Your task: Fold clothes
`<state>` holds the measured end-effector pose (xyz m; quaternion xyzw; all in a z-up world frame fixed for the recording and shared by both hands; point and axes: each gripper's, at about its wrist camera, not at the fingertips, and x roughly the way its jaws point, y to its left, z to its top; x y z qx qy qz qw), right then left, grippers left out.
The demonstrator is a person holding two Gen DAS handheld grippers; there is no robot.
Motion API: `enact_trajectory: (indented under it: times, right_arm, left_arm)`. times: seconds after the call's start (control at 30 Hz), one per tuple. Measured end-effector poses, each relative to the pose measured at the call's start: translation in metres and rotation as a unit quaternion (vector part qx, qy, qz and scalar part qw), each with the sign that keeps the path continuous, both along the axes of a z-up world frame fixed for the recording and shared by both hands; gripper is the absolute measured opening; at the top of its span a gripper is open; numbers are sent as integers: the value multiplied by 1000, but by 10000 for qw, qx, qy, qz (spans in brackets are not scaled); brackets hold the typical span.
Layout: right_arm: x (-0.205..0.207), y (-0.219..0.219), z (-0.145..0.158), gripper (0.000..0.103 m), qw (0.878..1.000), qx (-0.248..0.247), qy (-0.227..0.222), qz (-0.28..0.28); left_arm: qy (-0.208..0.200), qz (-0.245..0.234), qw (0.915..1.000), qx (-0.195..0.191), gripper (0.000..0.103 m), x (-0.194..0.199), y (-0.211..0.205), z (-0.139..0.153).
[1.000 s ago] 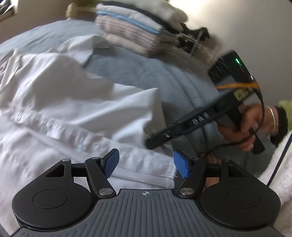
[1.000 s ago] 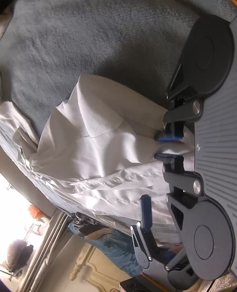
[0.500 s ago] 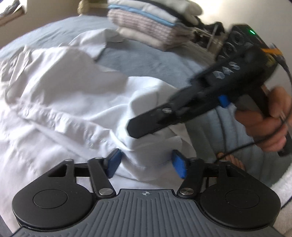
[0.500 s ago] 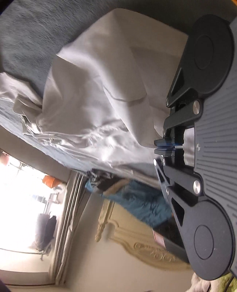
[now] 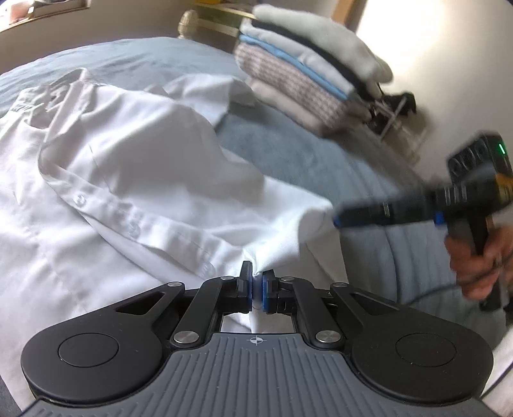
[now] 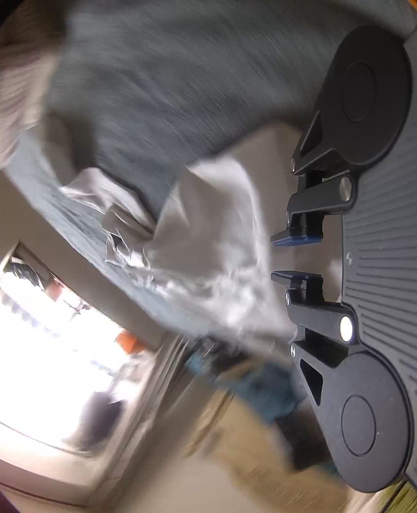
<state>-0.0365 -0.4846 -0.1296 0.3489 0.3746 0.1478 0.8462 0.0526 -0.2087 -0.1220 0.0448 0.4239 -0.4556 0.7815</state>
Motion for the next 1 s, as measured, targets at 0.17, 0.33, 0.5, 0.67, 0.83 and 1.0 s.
enact_trajectory:
  times: [0.17,0.33,0.5,0.67,0.83,1.0]
  right_arm:
    - [6,49,8,23,9715,-2265,-49,700]
    - [18,82,-9,35,9198,-3833,60,837]
    - [33,80,-18,39,9184,-3879,267,735]
    - [35,70,-19,22,9264,-3706,374,548]
    - [23,44,-12,0,9468,-3181,481,32]
    - [-19,9,11,0,9828,-1822,-188,-249]
  left_arm:
    - [-47,185,9997,-166,4,19,-8,9]
    - [-110,230,9993,-270,4,30,-20,15]
    - [-143,133,9993,-321,4,30,-28,16]
    - [-105,113,9994,-308,4,32,-30,13]
    - [-59,120,9995,-292,4,35,-26,9]
    - [-17,-6,9996,-286,4,34,-23,6]
